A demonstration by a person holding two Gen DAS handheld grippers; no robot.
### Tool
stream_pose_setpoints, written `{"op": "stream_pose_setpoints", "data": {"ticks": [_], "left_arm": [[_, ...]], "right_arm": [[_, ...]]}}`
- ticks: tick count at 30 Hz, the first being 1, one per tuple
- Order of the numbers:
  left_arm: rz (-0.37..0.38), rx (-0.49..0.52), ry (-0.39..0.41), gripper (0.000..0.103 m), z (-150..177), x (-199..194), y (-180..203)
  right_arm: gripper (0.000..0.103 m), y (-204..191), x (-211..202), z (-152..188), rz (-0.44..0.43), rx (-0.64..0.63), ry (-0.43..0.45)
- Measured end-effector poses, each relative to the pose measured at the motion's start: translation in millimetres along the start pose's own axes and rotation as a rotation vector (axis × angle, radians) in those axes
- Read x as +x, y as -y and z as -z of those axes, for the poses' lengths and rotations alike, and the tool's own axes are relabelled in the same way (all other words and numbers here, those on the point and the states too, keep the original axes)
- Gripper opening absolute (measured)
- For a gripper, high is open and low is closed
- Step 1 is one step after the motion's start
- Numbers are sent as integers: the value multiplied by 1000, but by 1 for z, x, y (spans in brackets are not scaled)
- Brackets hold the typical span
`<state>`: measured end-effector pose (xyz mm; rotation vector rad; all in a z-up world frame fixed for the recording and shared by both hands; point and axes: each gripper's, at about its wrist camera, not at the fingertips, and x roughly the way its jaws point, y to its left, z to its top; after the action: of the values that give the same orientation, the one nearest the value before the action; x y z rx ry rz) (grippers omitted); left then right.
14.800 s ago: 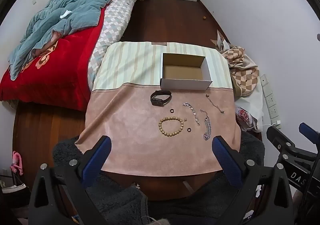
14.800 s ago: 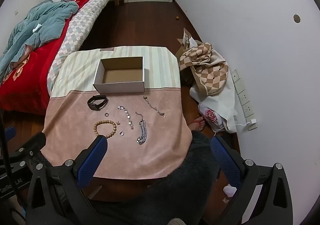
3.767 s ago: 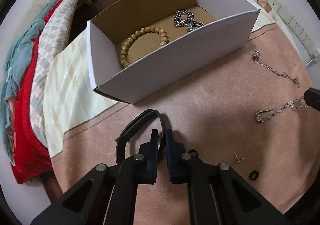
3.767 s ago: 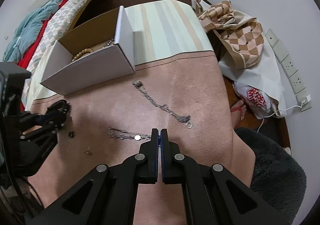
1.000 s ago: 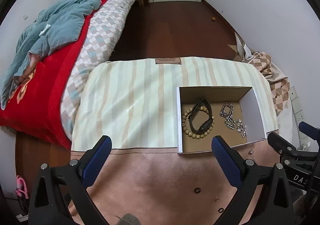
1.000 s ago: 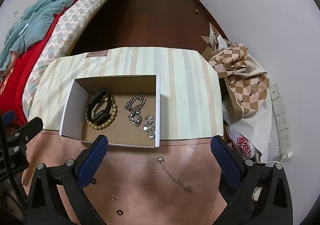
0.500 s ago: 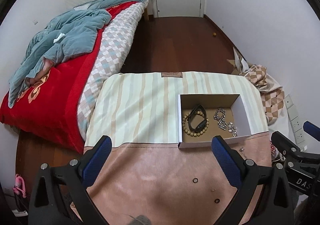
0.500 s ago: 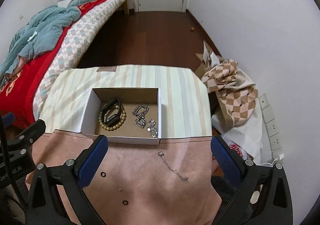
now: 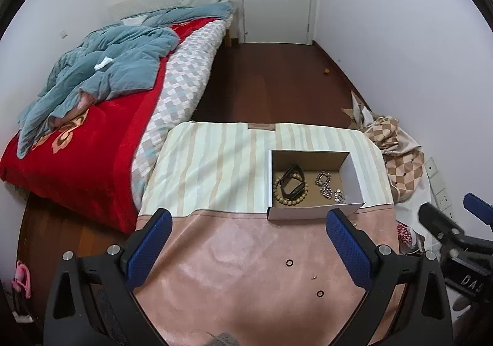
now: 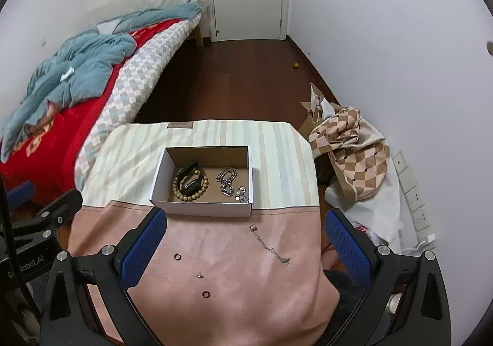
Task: Organize jewelry
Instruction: 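Withdraw both tools from the box, then grasp a small black ring with left tool while right tool grasps the last silver chain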
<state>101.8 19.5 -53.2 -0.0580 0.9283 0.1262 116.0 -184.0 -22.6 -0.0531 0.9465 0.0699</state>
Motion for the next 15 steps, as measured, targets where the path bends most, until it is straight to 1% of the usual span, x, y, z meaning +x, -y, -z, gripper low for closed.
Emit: {"op": "stream_pose_setpoints", "data": {"ticks": [2,4,7,11,13,14,15], "left_arm": [[-11,-9,-10,102,6,5,1],[-30,-5,-39,102,15,17,2],[-69,-2,-101,102,33,45,3],[-108,-35,-190,102,60,84,2],[-122,-45,-224,102,70,98,4],[-130,-47,-244,102,77,108,6],[-135,-45,-257,102,81,115,8]], "right_arm": [[103,8,2,5,-3,23,-2],[103,22,13,14,0,61,-25],[103,44,40,31,-9,128,-90],[102,78,83,65,6,208,-189],[100,94,99,82,13,247,-216],[97,99,106,89,17,258,-224],[90,104,114,96,20,267,-235]]}}
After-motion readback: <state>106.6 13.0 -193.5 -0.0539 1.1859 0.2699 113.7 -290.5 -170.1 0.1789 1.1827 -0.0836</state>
